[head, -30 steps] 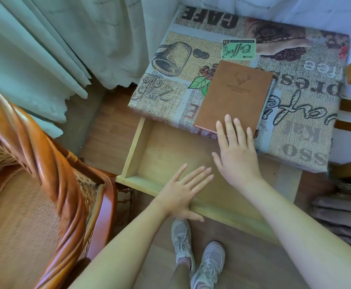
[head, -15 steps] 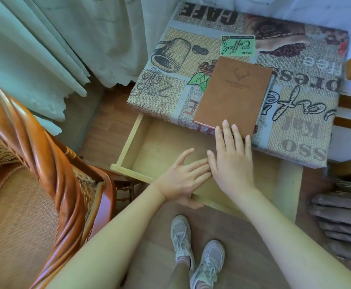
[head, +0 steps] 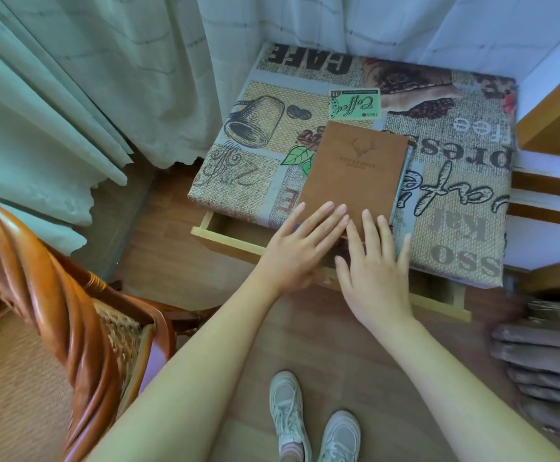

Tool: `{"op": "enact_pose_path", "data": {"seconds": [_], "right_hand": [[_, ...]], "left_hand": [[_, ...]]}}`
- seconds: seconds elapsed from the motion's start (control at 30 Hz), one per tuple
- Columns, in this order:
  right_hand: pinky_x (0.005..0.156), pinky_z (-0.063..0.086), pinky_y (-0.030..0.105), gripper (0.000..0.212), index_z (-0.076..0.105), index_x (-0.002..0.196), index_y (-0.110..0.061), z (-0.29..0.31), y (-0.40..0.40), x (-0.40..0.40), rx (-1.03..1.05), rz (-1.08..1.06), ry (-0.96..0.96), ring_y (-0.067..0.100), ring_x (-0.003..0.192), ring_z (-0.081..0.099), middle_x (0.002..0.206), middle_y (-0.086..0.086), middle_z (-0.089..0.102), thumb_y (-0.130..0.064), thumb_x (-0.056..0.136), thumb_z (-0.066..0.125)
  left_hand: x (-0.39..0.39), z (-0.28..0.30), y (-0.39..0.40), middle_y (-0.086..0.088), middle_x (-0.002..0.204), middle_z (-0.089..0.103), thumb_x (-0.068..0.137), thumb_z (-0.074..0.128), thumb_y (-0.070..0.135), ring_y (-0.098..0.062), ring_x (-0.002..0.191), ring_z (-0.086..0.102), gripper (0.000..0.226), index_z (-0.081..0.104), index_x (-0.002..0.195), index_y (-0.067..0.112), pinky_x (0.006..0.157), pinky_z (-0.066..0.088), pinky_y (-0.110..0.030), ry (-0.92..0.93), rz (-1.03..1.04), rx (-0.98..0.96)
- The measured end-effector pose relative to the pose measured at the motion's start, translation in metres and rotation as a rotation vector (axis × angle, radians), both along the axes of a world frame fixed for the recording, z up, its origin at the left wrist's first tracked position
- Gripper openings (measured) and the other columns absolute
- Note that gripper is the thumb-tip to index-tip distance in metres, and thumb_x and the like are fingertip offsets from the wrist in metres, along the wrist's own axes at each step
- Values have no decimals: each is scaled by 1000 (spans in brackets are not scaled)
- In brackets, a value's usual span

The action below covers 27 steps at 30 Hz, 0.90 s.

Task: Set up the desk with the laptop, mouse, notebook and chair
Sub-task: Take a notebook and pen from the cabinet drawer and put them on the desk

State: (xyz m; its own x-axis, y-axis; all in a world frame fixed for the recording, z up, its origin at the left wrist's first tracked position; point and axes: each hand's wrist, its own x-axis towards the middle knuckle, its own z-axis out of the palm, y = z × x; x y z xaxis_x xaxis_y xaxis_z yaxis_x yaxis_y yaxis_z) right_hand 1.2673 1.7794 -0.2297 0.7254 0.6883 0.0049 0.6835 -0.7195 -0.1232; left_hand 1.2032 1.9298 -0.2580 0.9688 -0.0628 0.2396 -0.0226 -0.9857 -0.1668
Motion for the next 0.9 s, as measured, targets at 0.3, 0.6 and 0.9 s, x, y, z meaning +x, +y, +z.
{"op": "enact_pose_path", "data": {"seconds": [0.3, 0.6, 0.9], "right_hand": [[107, 14, 66, 60, 35, 143, -14, -3, -11, 12, -7, 3, 25, 27, 141, 24, 152, 9, 30, -37, 89, 51], [107, 15, 66, 56, 41, 140, -14, -4, -12, 17, 0, 14, 9, 23, 140, 27, 150, 7, 35, -39, 89, 43], [106, 22, 64, 57, 49, 133, -18, -2, -7, 21, 85, -35, 60, 29, 137, 32, 143, 3, 45, -14, 77, 59]], "left_hand": [[28, -14, 2, -4, 133, 59, 83, 62, 26, -20, 121, 56, 46, 59, 128, 14, 96, 46, -43, -151, -81, -37], [44, -22, -4, -3, 110, 70, 92, 46, 15, -20, 99, 66, 19, 59, 105, 14, 82, 52, -43, -291, -85, 6], [46, -21, 10, 0, 108, 68, 86, 63, 35, -19, 93, 60, 29, 57, 108, 17, 78, 43, -40, -280, -138, -54]]}}
